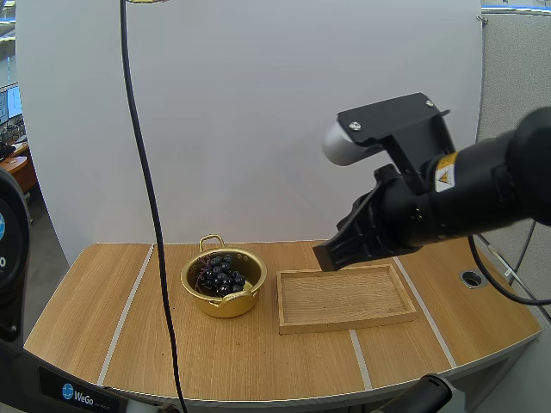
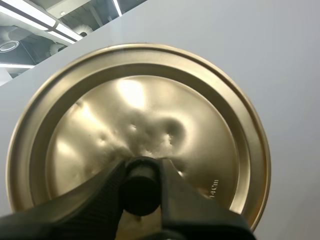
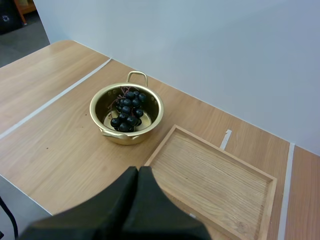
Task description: Open the pot, put the grape inside, and close it
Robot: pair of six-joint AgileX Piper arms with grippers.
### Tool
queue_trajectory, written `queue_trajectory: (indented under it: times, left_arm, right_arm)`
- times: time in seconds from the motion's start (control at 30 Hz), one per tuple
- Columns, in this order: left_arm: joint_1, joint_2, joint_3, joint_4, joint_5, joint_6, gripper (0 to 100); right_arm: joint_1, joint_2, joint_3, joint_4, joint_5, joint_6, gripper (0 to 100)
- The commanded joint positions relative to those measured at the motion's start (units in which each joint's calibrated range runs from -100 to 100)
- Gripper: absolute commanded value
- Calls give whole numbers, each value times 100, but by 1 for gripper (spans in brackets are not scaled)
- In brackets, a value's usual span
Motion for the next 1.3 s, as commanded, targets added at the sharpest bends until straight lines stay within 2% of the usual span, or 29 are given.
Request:
queue_trajectory:
  times: [0.0, 0.4, 0.93, 1.27]
  left_arm:
    - [-21, -38, -40, 40, -277, -28, 0]
    - [-21, -38, -40, 40, -277, -28, 0]
    - [-21, -38, -40, 40, -277, -28, 0]
    - [-21, -38, -40, 40, -277, -28, 0]
  right_arm:
    - [-31, -175, 3, 36, 58, 48, 0]
    - [-37, -871, 774, 585, 58, 48, 0]
    - [-37, -1290, 1657, 632, 58, 48, 0]
    - [-37, -1290, 1673, 592, 58, 0, 0]
